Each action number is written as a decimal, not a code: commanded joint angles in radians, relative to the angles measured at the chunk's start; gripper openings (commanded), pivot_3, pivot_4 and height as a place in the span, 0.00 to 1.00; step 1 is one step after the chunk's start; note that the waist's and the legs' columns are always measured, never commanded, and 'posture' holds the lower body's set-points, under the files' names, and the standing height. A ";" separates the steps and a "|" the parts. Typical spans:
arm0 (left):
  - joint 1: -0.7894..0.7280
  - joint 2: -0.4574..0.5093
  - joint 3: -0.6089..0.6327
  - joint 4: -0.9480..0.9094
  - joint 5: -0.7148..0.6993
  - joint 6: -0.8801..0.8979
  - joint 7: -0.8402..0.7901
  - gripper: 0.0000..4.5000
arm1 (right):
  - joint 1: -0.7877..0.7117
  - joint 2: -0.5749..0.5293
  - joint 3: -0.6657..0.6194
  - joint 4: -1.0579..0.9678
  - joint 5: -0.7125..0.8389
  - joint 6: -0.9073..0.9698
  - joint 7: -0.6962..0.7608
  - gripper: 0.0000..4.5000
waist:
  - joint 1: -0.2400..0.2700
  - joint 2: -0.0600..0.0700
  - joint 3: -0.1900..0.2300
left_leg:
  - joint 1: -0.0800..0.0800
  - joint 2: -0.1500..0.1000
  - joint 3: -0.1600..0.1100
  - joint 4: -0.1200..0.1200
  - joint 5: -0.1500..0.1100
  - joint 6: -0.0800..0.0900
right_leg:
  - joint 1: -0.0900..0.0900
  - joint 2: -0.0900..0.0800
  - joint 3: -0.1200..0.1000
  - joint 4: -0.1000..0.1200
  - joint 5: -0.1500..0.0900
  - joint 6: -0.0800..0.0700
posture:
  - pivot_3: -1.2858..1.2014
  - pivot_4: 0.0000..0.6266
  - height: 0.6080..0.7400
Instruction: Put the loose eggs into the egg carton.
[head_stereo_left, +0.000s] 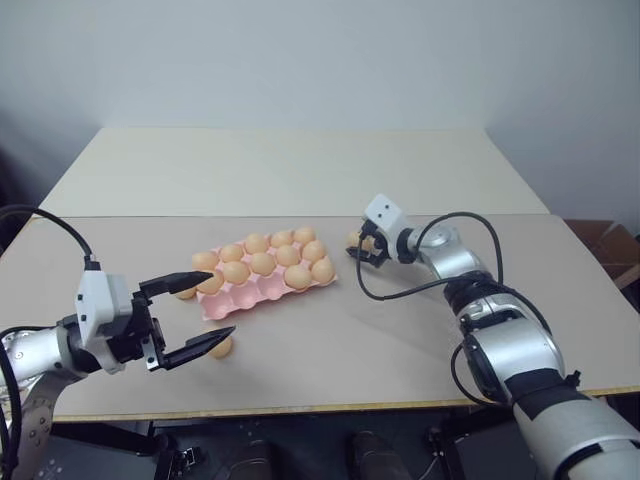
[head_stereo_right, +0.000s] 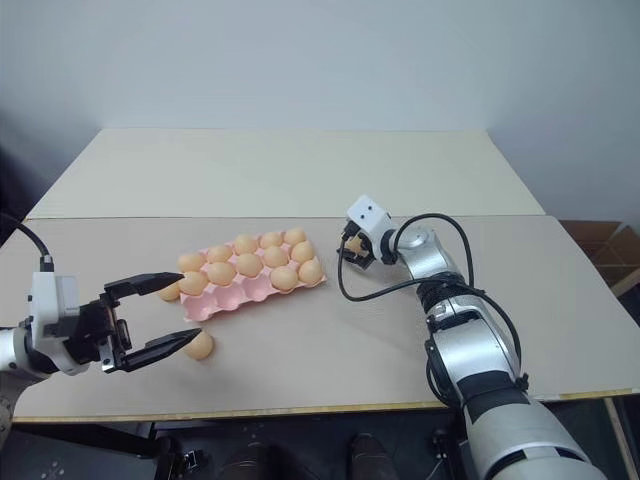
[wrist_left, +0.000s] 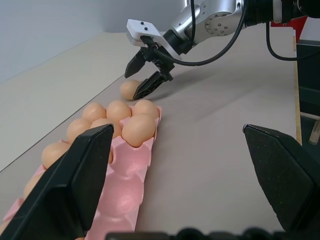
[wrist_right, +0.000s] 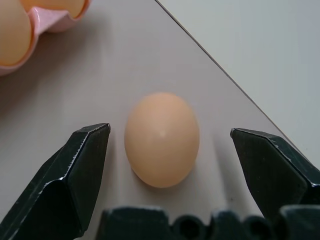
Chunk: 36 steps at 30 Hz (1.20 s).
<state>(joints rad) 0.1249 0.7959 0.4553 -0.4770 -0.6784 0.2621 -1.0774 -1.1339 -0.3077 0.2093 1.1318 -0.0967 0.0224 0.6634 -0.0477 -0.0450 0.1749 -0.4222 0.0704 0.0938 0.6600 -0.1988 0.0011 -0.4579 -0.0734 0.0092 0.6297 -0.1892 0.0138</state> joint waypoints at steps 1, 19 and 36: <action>0.007 0.007 0.022 -0.030 0.006 -0.021 0.006 1.00 | -0.035 0.009 -0.030 0.033 -0.001 -0.048 -0.005 0.99 | -0.002 0.000 0.000 | 0.000 0.000 0.000 0.000 0.000 0.000 | 0.000 0.000 0.000 0.000 0.000 0.000 | 0.52 0.24 1.00; 0.032 0.010 0.032 -0.028 0.014 -0.025 0.003 1.00 | -0.029 0.003 -0.043 0.001 -0.048 -0.129 -0.024 0.30 | -0.004 0.000 0.000 | 0.000 0.000 0.000 0.000 0.000 0.000 | 0.000 0.000 0.000 0.000 0.000 0.000 | 0.52 0.24 1.00; 0.231 0.049 0.266 0.095 0.085 -0.056 -0.082 1.00 | 0.325 0.103 0.176 -1.131 -0.016 0.363 0.094 0.30 | 0.003 0.001 0.000 | 0.001 0.004 0.001 -0.001 0.000 -0.001 | -0.002 0.001 -0.003 0.001 -0.005 -0.005 | 0.52 0.24 1.00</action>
<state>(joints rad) 0.3463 0.8340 0.6835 -0.3766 -0.5915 0.2208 -1.1505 -0.8085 -0.2070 0.3763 0.0320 -0.0986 0.3759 0.7786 -0.0451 -0.0444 0.1747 -0.4216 0.0745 0.0946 0.6586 -0.1990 0.0001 -0.4594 -0.0731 0.0054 0.6302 -0.1945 0.0083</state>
